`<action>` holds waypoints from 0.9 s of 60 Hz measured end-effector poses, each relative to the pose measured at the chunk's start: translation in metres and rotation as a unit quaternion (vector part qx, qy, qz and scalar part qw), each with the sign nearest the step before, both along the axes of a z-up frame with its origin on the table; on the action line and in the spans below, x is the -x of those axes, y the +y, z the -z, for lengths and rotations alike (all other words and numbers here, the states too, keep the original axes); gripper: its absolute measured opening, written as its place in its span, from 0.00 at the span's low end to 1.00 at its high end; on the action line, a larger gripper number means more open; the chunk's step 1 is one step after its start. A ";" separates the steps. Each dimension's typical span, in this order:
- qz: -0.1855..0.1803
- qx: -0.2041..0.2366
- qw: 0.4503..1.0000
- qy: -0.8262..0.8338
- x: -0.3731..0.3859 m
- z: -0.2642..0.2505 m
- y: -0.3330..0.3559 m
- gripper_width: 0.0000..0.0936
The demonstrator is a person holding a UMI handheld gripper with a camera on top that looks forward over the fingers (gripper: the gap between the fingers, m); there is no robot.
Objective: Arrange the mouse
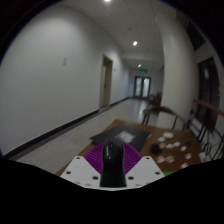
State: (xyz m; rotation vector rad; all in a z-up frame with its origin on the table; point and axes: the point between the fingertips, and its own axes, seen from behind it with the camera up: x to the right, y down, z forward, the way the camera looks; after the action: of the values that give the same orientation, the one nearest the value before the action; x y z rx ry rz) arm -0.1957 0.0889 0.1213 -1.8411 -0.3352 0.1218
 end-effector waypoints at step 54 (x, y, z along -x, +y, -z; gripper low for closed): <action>0.098 0.122 0.988 0.000 -0.229 0.075 -0.086 0.91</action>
State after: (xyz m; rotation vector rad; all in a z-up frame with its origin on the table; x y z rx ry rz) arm 0.0332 0.0025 0.0459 -2.1056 -0.1420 0.0275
